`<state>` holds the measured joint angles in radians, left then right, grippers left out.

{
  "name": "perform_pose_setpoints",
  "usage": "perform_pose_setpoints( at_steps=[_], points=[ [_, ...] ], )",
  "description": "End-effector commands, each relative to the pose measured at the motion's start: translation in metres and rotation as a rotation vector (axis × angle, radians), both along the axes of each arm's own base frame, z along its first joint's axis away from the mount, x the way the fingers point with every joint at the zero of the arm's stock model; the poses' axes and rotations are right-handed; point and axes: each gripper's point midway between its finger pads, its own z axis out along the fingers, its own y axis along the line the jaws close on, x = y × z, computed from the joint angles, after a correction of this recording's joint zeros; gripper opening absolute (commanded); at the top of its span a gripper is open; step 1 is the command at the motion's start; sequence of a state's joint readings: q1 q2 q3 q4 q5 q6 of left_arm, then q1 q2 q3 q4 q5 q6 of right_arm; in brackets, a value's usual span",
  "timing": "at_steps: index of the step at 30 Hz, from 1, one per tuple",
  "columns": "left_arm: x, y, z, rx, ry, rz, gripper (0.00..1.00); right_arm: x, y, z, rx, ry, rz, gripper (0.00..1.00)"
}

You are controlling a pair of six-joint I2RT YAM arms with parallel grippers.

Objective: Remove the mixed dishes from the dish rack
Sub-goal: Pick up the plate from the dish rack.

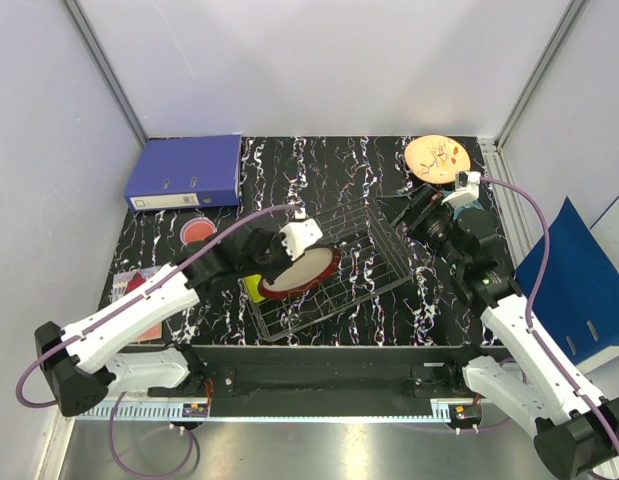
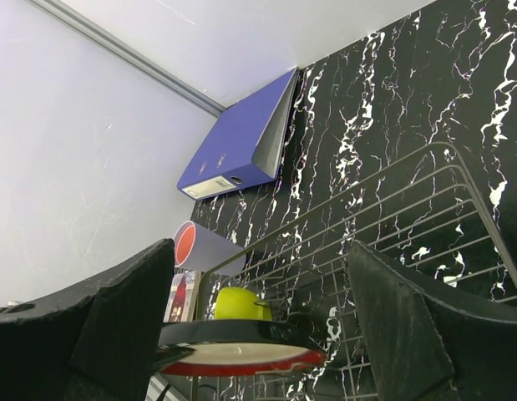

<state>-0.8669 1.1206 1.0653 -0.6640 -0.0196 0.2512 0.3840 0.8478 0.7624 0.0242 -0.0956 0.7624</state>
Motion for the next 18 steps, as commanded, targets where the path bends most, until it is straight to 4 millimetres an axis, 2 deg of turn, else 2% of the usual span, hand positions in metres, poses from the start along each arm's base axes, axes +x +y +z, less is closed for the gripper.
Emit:
perform_pose_setpoints(
  at_steps=[1,2,3,5,6,8,9,13,14,15,16,17,18],
  points=[
    [0.032,-0.005,0.137,-0.246,-0.34,0.061,0.0,-0.005,0.001,0.011,0.001,-0.037,0.012,0.91],
    [0.032,-0.005,0.146,-0.267,-0.347,0.073,0.0,-0.005,0.0,0.011,-0.001,-0.038,0.012,0.91],
    [0.032,-0.004,0.167,-0.312,-0.377,0.085,0.0,-0.007,0.001,0.012,-0.002,-0.035,0.017,0.91],
    [0.032,-0.004,0.183,-0.374,-0.381,0.113,0.0,-0.009,0.001,0.013,-0.004,-0.04,0.026,0.91],
    [0.032,-0.005,0.2,-0.427,-0.401,0.127,0.0,-0.011,0.002,0.013,-0.004,-0.039,0.037,0.91],
    [0.034,-0.002,0.214,-0.509,-0.396,0.188,0.0,-0.015,0.004,0.015,-0.001,-0.046,0.053,0.91],
    [0.035,0.0,0.228,-0.564,-0.406,0.218,0.0,-0.019,0.006,0.016,0.004,-0.048,0.073,0.91],
    [0.04,0.0,0.251,-0.72,-0.324,0.279,0.0,-0.034,0.014,0.028,0.034,-0.091,0.149,0.91],
    [0.048,0.007,0.255,-0.791,-0.26,0.334,0.0,-0.04,0.017,0.034,0.048,-0.114,0.177,0.91],
    [0.051,0.008,0.261,-0.837,-0.216,0.337,0.0,-0.042,0.017,0.038,0.057,-0.125,0.186,0.91],
    [0.045,0.0,0.264,-0.885,-0.138,0.27,0.0,-0.045,0.018,0.042,0.071,-0.137,0.194,0.91],
    [0.057,0.011,0.267,-0.97,-0.061,0.336,0.0,-0.05,0.018,0.046,0.085,-0.159,0.21,0.92],
    [0.061,0.008,0.27,-1.037,-0.035,0.313,0.0,-0.052,0.019,0.048,0.093,-0.163,0.215,0.91]
  ],
)
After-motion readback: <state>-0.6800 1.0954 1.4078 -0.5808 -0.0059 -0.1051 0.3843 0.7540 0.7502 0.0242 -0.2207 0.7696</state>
